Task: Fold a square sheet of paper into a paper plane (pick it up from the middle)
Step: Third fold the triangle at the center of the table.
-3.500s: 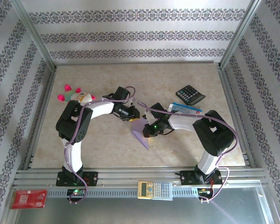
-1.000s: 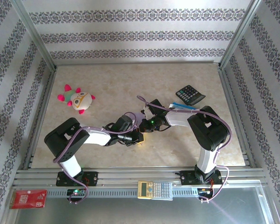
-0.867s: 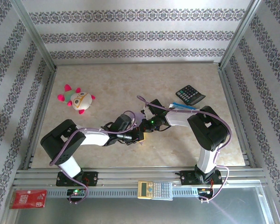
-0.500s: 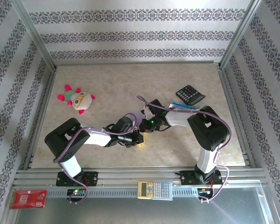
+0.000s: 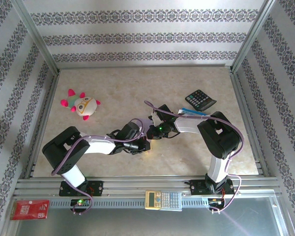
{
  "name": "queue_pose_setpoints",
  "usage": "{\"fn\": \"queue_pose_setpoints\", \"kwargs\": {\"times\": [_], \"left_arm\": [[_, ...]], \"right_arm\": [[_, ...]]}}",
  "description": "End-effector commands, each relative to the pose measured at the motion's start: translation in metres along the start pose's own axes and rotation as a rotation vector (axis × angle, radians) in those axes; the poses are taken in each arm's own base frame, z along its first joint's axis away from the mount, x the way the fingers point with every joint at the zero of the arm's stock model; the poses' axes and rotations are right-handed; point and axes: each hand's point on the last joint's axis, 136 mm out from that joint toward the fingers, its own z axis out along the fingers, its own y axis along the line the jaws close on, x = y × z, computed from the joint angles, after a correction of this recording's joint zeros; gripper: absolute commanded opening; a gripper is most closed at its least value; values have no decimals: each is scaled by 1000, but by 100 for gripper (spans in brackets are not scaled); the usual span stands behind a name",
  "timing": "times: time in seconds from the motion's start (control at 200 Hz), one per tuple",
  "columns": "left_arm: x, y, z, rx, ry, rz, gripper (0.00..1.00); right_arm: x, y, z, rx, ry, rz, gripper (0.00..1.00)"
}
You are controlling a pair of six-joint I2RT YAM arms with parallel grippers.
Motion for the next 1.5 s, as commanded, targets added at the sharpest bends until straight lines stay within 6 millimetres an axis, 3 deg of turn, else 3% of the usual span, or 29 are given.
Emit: {"fn": "queue_pose_setpoints", "kwargs": {"times": [0.0,0.19,0.405,0.679,0.919,1.164,1.494], "left_arm": [[-3,-1,0,-20,-7,27,5],[12,0,10,-7,39,31,5],[20,20,13,-67,55,10,5],[-2,-11,-10,-35,-22,81,5],[-17,-5,-5,-33,-45,65,5],[-19,18,6,-69,-33,35,5],[-31,3,-13,-19,-87,41,8]], "right_arm": [[25,-44,12,139,69,73,2],[25,-45,12,139,68,75,1],[26,-46,12,140,71,79,1],[25,-46,12,138,70,79,1],[25,-46,12,136,71,82,1],[25,-47,14,136,75,83,1],[25,-46,14,136,76,80,1]]}}
